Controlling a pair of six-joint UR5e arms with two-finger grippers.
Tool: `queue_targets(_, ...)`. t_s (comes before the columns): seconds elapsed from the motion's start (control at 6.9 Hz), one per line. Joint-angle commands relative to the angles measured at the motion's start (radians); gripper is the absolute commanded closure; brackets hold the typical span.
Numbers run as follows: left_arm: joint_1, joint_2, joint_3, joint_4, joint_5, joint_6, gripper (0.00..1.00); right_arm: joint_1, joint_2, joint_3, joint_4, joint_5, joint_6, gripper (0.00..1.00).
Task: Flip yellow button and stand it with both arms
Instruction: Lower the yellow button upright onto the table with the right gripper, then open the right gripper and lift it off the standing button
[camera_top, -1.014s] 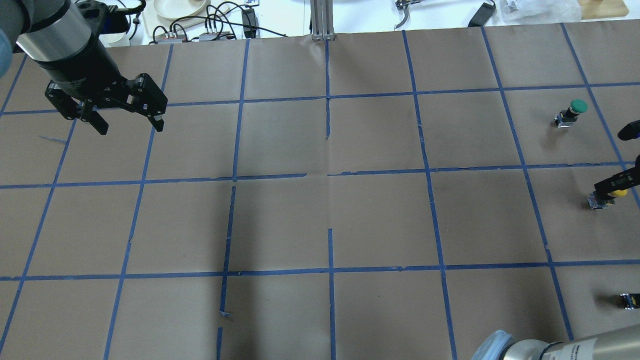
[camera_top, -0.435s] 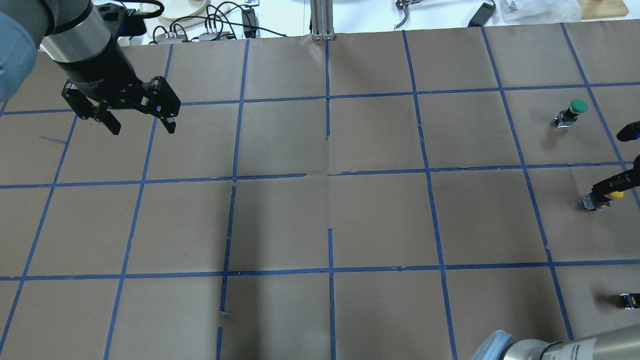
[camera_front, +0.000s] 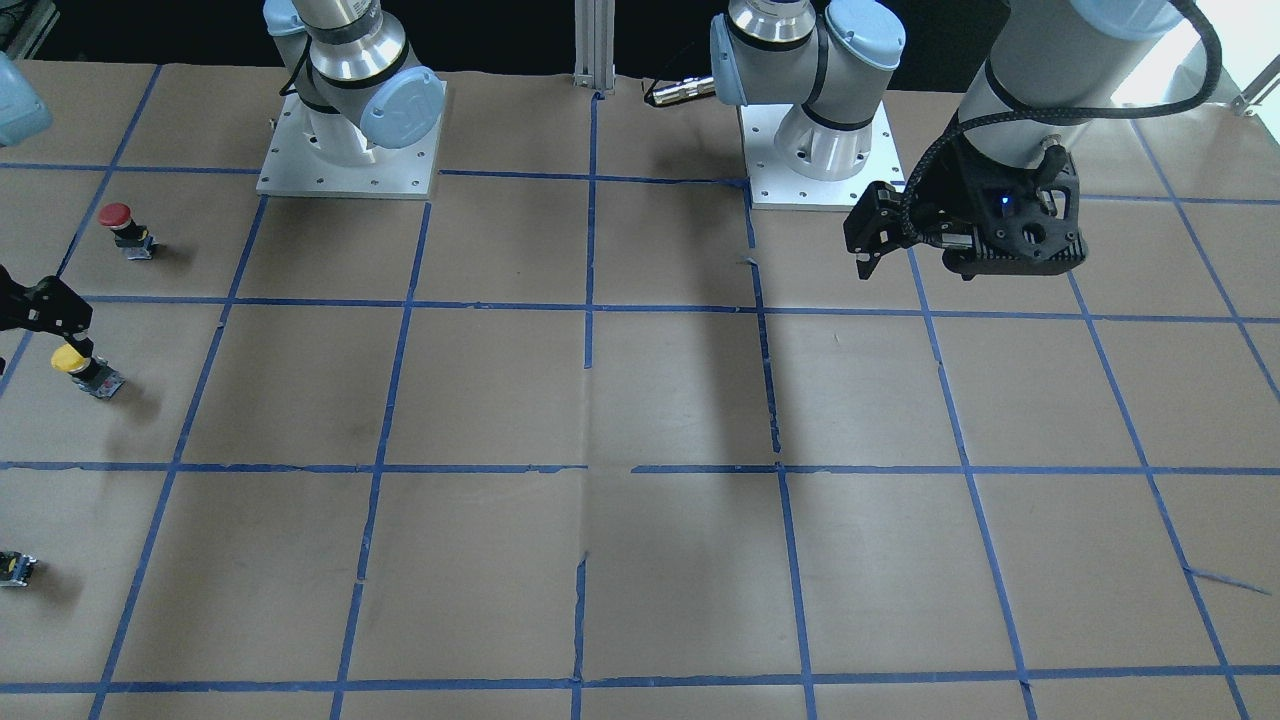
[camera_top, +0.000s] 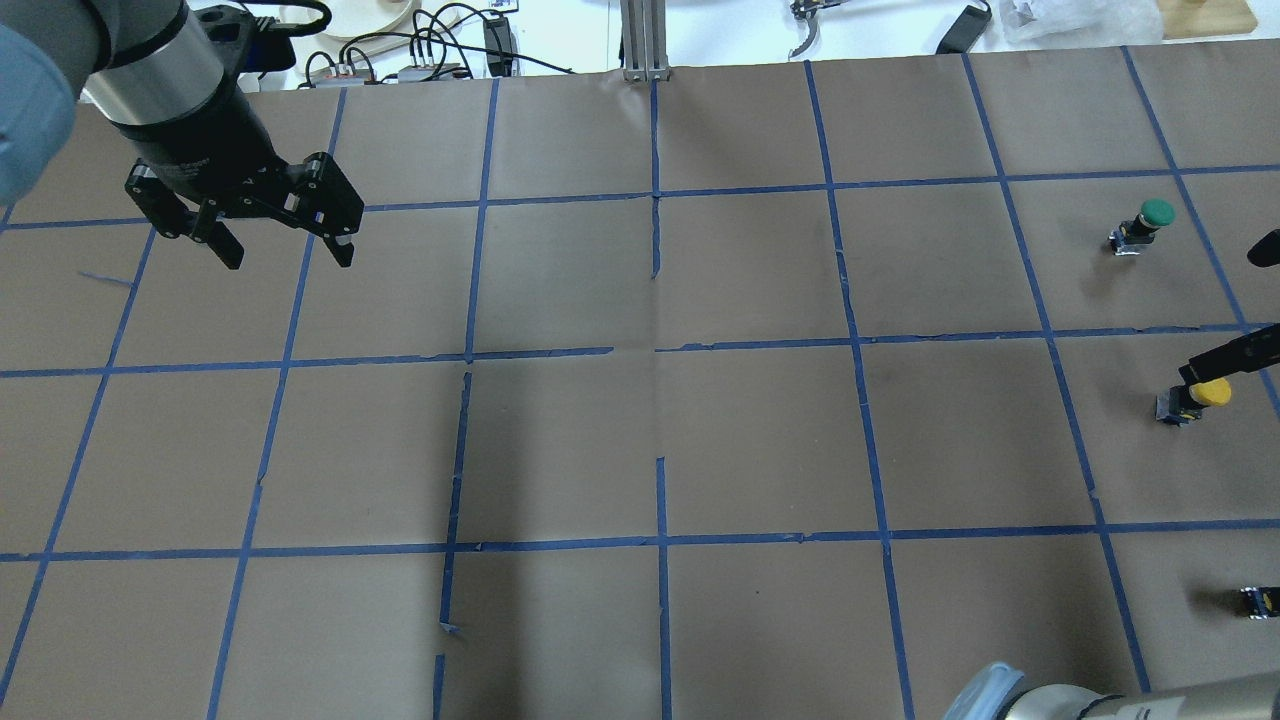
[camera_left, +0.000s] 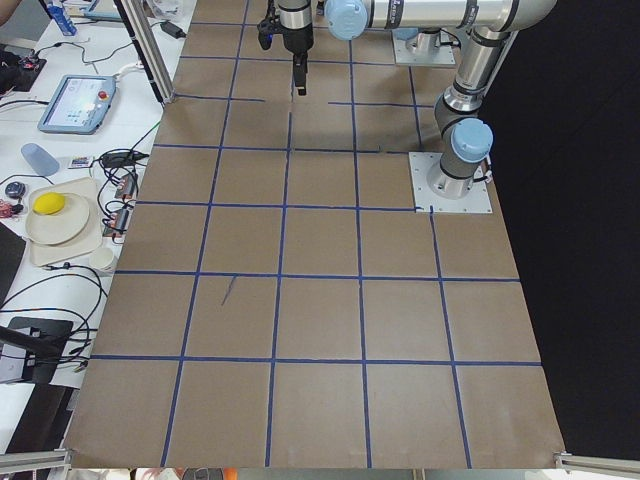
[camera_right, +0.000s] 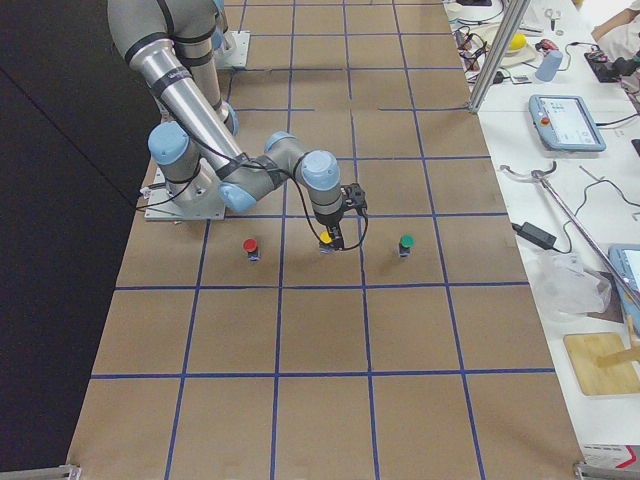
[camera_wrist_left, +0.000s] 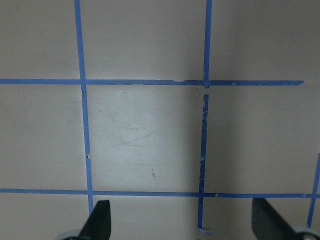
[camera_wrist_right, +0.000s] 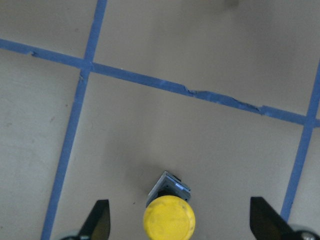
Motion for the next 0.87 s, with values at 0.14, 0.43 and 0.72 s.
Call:
queue_targets(0.14, 0.0, 0.001, 0.0, 0.0, 0.002, 0.0, 0.0, 0.107, -0.064, -0.299, 0.391, -0.014, 0.061, 0.03)
queue_targets(0.43, 0.0, 0.002, 0.0, 0.0, 0.002, 0.0, 0.0, 0.158, -0.059, -0.504, 0.637, -0.032, 0.147, 0.03)
queue_targets(0.72, 0.0, 0.002, 0.0, 0.002, -0.002, 0.002, 0.0, 0.279, -0.086, -0.557, 0.79, -0.043, 0.397, 0.03)
